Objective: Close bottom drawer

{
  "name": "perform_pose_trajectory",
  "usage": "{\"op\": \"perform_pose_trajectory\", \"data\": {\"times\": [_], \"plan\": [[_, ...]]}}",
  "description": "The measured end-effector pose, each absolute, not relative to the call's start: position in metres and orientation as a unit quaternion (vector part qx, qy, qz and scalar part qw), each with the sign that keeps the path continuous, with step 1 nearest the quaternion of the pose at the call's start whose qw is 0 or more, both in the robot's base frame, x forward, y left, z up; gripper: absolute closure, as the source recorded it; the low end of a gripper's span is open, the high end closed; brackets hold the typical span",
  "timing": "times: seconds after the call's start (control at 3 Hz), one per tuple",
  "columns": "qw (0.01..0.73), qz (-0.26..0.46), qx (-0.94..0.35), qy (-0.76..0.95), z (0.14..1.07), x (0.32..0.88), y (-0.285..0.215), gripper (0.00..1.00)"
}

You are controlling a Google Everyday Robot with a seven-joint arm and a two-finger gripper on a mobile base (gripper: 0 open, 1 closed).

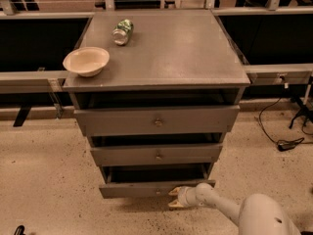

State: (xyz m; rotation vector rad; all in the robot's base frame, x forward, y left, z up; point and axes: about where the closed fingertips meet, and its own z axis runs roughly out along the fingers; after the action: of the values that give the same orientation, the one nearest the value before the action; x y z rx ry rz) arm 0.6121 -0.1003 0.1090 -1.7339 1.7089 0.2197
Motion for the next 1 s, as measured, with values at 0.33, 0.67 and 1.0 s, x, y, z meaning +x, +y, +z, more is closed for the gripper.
{"op": "perform_pose_trajectory", "data": {"times": [0.33, 0.67, 1.0], "plan": [[0.342, 0.085, -0.667, 0.657, 0.109, 0.611, -0.1, 0.0], [0.342, 0.084, -0.667, 0.657, 0.109, 0.607, -0.099, 0.0], [0.329, 0.064, -0.677, 0.655, 0.117, 0.6, -0.103, 0.0]]}}
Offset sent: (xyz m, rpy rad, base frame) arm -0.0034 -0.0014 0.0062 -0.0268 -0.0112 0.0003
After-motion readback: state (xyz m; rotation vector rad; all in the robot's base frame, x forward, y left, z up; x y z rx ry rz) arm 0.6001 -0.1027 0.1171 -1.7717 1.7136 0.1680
